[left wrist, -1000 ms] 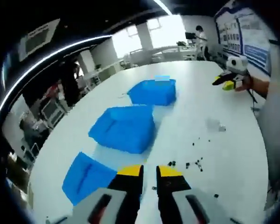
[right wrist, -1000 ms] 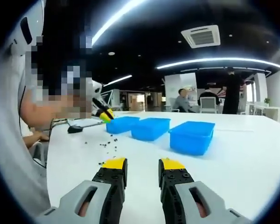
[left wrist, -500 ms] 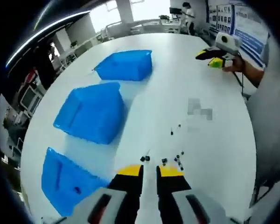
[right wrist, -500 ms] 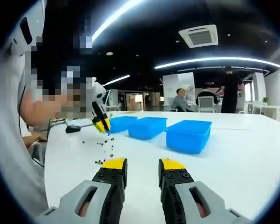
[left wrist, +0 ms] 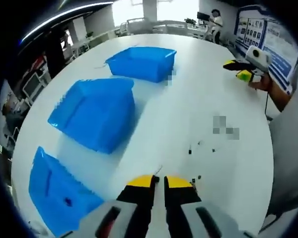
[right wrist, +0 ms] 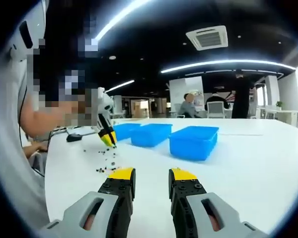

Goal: Pick up the resistors one by one and place each resistor into its matching bin, sorting the parts by color and model until every resistor is separated into the correct bin for its type

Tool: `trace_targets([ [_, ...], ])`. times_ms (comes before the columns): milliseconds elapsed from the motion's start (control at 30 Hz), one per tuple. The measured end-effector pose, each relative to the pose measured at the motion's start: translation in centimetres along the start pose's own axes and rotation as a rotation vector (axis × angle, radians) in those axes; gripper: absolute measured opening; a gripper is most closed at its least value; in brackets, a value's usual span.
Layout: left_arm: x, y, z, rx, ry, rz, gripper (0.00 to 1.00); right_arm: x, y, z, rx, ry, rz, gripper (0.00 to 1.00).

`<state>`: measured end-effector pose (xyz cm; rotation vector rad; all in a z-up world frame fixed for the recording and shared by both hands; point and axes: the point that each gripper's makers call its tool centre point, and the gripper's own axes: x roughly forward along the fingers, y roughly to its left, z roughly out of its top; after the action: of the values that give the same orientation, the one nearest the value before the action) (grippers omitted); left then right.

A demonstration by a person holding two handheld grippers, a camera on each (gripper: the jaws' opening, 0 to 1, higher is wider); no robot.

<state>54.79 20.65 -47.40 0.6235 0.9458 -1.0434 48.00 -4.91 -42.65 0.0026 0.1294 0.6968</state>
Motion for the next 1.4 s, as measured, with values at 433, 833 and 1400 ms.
trace_targets([
  [433,0.3,-0.4,-0.7,0.015,0.026,-0.001,0.09,0.0,-0.2,-0.4,0.005,0.011,-0.008,0.29],
  [833,-2.8,-0.2,2.4,0.005,-0.240,-0.057,0.09,0.3,0.3,0.1,-0.006,0.011,0.003,0.29],
  [1400,-13.9,12.6,1.3,-0.464,-0.945,0.474,0.09,1.3,2.3,0.7,-0.025,0.018,0.045,0.29],
])
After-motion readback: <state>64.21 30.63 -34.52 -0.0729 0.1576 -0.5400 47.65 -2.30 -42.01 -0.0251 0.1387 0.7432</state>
